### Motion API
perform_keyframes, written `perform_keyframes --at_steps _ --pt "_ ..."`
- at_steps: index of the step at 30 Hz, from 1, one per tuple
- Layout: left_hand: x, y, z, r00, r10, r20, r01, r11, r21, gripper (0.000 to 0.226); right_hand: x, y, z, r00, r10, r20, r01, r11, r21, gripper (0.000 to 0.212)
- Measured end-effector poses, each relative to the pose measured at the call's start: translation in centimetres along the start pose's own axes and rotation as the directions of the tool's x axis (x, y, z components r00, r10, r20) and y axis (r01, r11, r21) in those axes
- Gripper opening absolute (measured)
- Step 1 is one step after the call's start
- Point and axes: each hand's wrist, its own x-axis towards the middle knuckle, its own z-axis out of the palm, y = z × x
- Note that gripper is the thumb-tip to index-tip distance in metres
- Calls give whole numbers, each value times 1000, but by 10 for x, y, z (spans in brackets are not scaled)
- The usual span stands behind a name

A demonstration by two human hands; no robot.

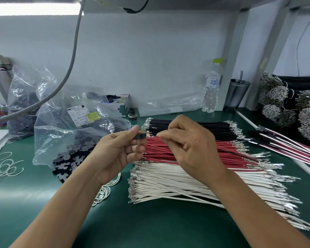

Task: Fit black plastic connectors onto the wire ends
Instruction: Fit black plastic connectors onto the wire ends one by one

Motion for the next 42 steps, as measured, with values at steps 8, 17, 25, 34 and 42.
perform_keyframes --at_steps 8,17,25,34,42 --pt "-1 0 1 1000 11 -11 -12 1000 -14 25 -1 -2 3 996 76 -42 -73 994 80 13" --pt "-1 -1 2 1000 17 -8 -17 1000 -12 23 -1 -5 2 998 52 -30 -53 998 -18 11" --pt "-1 -1 -2 998 55 -19 -54 997 50 24 -1 -1 -3 992 -124 16 125 976 -179 17" --pt "1 -6 4 987 147 -60 -133 973 188 29 -2 -4 5 981 149 122 -150 989 3 9" --pt "-4 -14 11 955 296 -13 -272 892 360 29 -2 -2 7 972 221 85 -227 971 76 4"
